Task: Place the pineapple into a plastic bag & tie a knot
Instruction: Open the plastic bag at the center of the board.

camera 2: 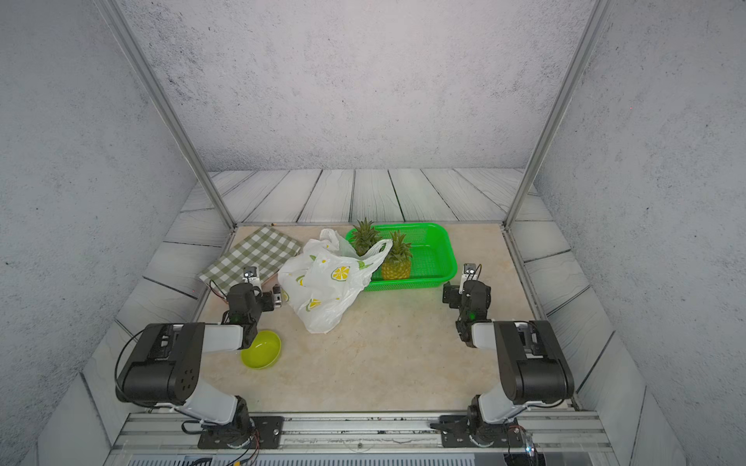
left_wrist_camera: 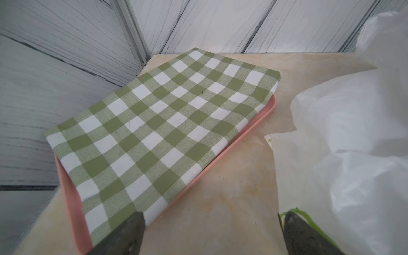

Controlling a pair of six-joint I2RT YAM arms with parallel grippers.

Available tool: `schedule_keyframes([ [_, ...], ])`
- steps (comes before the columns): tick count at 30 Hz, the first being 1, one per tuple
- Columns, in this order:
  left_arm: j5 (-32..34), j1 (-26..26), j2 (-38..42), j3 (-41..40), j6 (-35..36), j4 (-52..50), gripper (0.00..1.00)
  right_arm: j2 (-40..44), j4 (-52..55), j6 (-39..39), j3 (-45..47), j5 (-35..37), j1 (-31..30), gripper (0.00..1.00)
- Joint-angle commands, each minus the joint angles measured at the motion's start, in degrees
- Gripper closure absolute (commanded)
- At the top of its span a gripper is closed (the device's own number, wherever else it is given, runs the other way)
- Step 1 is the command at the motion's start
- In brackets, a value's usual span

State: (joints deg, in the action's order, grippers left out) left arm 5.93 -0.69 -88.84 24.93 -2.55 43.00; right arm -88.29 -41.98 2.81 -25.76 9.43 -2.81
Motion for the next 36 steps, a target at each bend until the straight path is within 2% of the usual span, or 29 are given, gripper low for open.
schedule_keyframes([
  [1,-0.23,0.59,0.95,1.10,0.53,-0.31,0.00,0.49,-0.02,-0.18,-0.32,-0.29,0.28,0.01],
  [36,-0.27,0.58,1.08,0.91,0.59,0.02,0.00,0.36,0.55,0.05,-0.68,-1.63,0.83,0.01],
])
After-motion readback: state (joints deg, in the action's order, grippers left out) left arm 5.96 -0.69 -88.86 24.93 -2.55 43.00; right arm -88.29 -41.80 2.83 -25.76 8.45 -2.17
